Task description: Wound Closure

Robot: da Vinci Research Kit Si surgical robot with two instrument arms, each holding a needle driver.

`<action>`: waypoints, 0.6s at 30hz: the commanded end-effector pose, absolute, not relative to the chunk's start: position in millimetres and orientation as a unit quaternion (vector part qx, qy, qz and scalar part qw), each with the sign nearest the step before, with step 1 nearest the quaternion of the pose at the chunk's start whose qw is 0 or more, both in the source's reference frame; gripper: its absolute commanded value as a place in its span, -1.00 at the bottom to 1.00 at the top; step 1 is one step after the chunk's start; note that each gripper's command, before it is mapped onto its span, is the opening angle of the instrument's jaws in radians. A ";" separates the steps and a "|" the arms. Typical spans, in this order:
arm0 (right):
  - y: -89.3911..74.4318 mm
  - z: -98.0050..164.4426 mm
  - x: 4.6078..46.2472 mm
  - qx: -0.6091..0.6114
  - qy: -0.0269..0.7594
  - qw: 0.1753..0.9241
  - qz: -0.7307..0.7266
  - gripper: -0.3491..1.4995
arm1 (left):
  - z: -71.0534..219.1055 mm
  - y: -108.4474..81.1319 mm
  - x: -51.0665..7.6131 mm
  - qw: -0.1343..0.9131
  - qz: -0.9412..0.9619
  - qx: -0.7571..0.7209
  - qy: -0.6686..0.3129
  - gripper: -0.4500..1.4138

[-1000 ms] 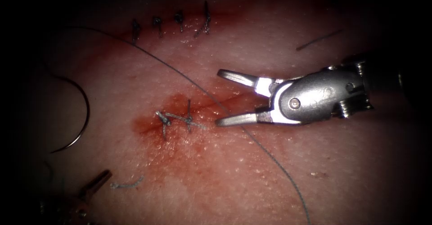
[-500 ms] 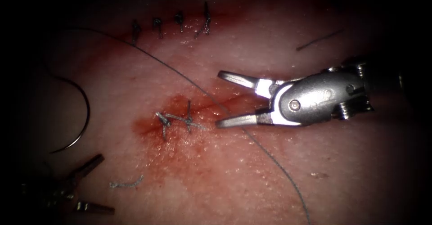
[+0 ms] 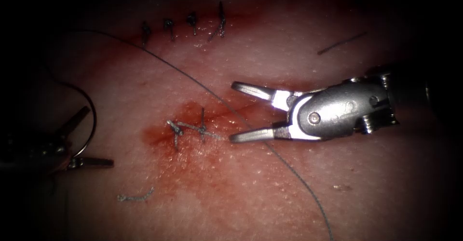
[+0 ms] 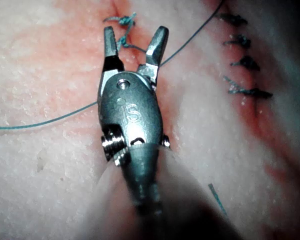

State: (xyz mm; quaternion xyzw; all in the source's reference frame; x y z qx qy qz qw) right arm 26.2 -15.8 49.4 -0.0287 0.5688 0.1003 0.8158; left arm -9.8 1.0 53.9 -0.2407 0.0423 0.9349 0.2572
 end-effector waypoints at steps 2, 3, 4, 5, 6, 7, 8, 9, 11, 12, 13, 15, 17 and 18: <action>-16.3 49.9 26.9 -0.027 0.570 0.815 0.102 0.87 | 55.3 0.3 -9.8 0.249 0.940 -0.230 0.044 0.10; -16.3 49.9 26.9 -0.027 0.569 0.815 0.102 0.85 | 55.8 0.1 -9.4 0.247 0.941 -0.226 0.043 0.14; -16.3 49.9 27.0 -0.027 0.569 0.815 0.102 0.85 | 56.3 -0.1 -9.1 0.243 0.944 -0.221 0.042 0.17; -16.3 49.9 27.0 -0.027 0.569 0.815 0.102 0.85 | 56.7 -0.2 -8.8 0.241 0.945 -0.217 0.040 0.19; -16.3 49.9 27.0 -0.027 0.569 0.815 0.102 0.85 | 57.1 -0.4 -8.5 0.242 0.946 -0.213 0.038 0.19; -16.3 49.9 27.0 -0.027 0.569 0.815 0.102 0.85 | 57.7 -0.7 -8.1 0.247 0.947 -0.205 0.033 0.17; -16.3 49.9 27.0 -0.027 0.568 0.816 0.101 0.85 | 58.1 -1.0 -7.9 0.253 0.946 -0.198 0.028 0.19; -16.3 49.9 27.0 -0.027 0.568 0.816 0.101 0.85 | 58.5 -1.2 -7.8 0.259 0.945 -0.197 0.021 0.24; -16.4 49.9 27.0 -0.027 0.568 0.816 0.101 0.85 | 59.4 -1.8 -7.5 0.265 0.944 -0.199 -0.002 0.33; -16.4 49.9 27.0 -0.027 0.568 0.816 0.101 0.85 | 59.8 -2.0 -7.4 0.268 0.942 -0.200 -0.008 0.33; -16.4 49.9 27.0 -0.026 0.567 0.817 0.100 0.85 | 60.2 -2.3 -7.4 0.274 0.941 -0.201 -0.016 0.33; -16.4 50.0 27.0 -0.027 0.567 0.817 0.100 0.85 | 60.7 -2.8 -7.4 0.279 0.937 -0.207 -0.031 0.42; -16.4 50.0 27.1 -0.026 0.566 0.818 0.100 0.83 | 61.2 -3.1 -7.4 0.284 0.932 -0.216 -0.057 0.55; -16.4 50.0 27.1 -0.026 0.566 0.818 0.100 0.83 | 61.4 -3.3 -7.4 0.289 0.931 -0.213 -0.063 0.55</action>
